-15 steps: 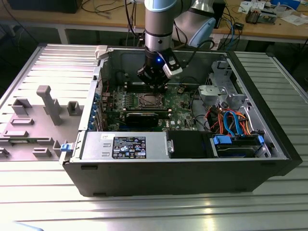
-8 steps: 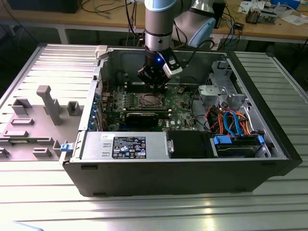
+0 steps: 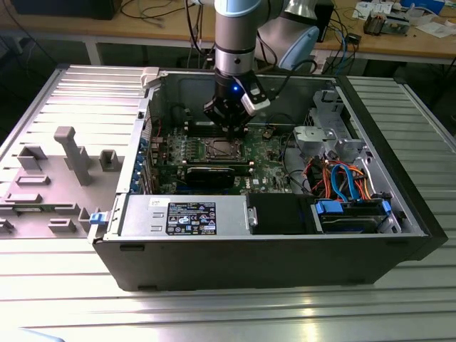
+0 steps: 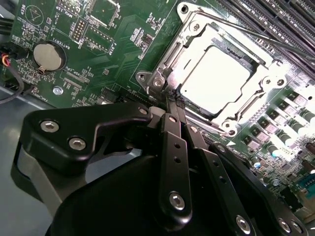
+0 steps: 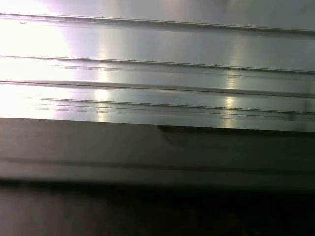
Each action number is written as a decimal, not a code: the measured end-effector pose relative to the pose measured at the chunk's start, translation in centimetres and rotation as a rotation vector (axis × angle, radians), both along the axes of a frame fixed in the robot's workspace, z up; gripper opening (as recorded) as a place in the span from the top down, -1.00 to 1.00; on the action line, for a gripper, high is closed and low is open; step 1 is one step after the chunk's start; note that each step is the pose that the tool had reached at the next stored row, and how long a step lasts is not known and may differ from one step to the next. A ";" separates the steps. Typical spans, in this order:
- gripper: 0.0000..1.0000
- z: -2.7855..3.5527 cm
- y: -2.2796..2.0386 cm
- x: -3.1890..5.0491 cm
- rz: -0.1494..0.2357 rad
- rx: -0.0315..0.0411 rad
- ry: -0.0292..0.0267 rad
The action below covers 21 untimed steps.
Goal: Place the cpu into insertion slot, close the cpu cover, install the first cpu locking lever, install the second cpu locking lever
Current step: 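Install the first cpu locking lever, then install the second cpu locking lever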
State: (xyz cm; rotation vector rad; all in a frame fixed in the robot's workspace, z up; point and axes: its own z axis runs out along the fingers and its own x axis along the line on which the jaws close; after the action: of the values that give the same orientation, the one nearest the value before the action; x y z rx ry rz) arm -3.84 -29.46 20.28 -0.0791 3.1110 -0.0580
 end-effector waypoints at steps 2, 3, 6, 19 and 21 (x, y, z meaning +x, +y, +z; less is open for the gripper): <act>0.79 -0.16 0.01 0.03 0.000 -0.0024 0.0005; 0.79 -0.17 -0.02 0.03 0.000 0.0036 0.0003; 0.79 -0.09 0.03 0.04 0.000 0.0422 -0.0003; 0.79 0.91 -0.38 0.04 0.000 0.0415 0.0003; 0.79 0.91 -0.40 0.04 0.000 0.0415 0.0003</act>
State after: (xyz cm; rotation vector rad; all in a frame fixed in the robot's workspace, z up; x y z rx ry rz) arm -3.80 -29.85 21.19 -0.0784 3.1108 0.0066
